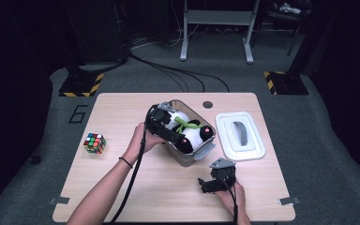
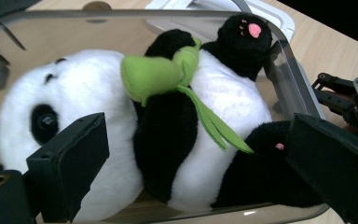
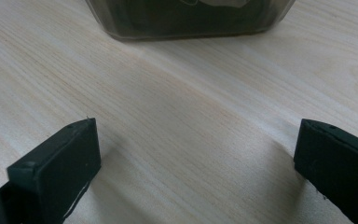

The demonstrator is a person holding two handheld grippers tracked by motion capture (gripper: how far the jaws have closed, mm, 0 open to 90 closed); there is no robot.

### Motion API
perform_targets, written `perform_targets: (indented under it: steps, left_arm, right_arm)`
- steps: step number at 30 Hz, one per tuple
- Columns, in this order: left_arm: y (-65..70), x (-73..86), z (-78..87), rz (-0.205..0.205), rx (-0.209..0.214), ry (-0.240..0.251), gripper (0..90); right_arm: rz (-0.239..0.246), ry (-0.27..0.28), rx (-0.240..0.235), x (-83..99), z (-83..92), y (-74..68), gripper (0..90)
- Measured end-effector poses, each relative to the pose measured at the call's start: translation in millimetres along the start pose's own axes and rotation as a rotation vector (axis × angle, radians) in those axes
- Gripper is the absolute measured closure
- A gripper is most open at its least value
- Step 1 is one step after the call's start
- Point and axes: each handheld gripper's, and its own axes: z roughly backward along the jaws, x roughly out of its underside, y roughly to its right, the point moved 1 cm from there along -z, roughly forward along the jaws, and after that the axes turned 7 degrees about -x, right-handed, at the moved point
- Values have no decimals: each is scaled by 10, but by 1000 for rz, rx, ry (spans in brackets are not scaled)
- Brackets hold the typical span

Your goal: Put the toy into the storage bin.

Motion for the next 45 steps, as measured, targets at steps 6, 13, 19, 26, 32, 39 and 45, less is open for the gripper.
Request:
perform_targets:
  steps: [6,13,19,26,32,39,45]
  left_arm:
    - [28,68,-132,-21,-18,-60,59]
    - [-20,37,-150,3,-11,-40,69]
    - [-262,-83,-150,71,-49,-5,72]
    - [-357,-83,-346,85,-68,-77,43]
    - [-316,-81,-486,51,-109,-160,22]
    - [-384,-63,-348,111,-76,-86,19]
    - [-160,-137,-80,80,-29,0,16]
  right_arm:
    - [0,0,0,0,0,0,0]
    - [0,1,-1,0,-1,0,0]
    - [0,0,0,0,0,0,0]
    - [-1,-1,-1,-1,1,1,0]
    - [2,-2,-5,0,2,2,0]
    - [-3,1,-3,-1,0,-1,0]
    - [-2,0,1,-1,0,-1,0]
